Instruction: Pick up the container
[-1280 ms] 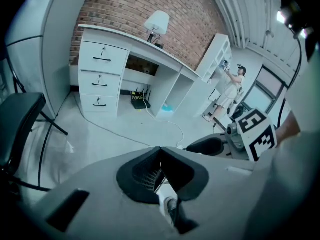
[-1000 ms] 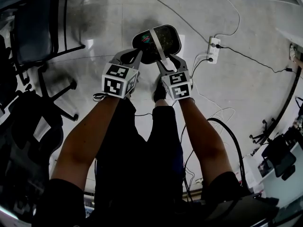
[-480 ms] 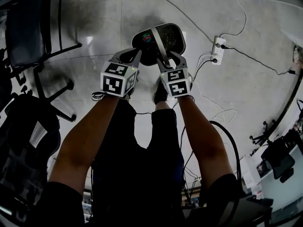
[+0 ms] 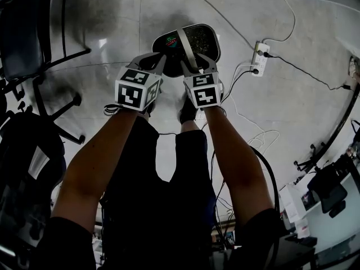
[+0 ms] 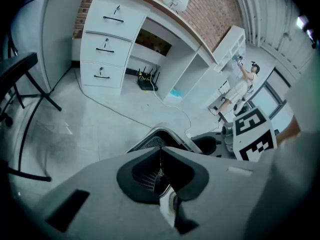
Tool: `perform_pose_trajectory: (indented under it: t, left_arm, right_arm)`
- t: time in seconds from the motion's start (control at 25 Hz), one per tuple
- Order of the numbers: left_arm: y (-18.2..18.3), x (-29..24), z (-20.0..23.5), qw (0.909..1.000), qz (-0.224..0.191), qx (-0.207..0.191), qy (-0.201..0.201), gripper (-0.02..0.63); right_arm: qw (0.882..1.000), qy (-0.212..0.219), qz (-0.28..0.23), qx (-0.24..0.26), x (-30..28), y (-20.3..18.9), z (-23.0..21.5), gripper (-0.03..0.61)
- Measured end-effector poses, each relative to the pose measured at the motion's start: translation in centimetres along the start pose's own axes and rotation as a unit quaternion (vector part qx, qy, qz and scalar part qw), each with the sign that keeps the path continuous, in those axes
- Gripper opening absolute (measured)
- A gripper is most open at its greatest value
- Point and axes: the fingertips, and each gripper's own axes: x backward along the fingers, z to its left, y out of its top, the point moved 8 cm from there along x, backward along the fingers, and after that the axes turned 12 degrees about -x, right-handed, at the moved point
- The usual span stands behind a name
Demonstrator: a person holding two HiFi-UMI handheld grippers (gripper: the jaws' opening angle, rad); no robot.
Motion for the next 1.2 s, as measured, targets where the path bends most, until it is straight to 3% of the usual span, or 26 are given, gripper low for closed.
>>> perform_pose_trajectory:
  t: [0.12,0.28,0.44,1.2]
  left_arm:
    - [-0.4,-0.2,-0.4,1.0,0.0,0.006,-0.004,0.011]
    - [-0.2,0.0,-0.9,0.9998,-0.008,0.01,-0.013,0.011]
    - [0.0,0.2,-1.0,0.9997,-0.014,0.016,-0.008,0.011]
    - [0.5,2.9,-1.4,0.9995,-0.031,-0.003,-0.003,0.011]
  right_arm:
    - [1.0,-0.004,-0.003,0.001,-0.1,0.1,-0.1,0.157]
    - [1.0,-0.005,-0.011,-0.001,-0.1,0.1,-0.1,0.074]
    - [1.0,-0.01,-0.019,-0.002,0.1,0.0,-0.2,0.044]
    - [0.999,-0.024,0.007,-0.023,0.3,-0.7,0.0,0.037]
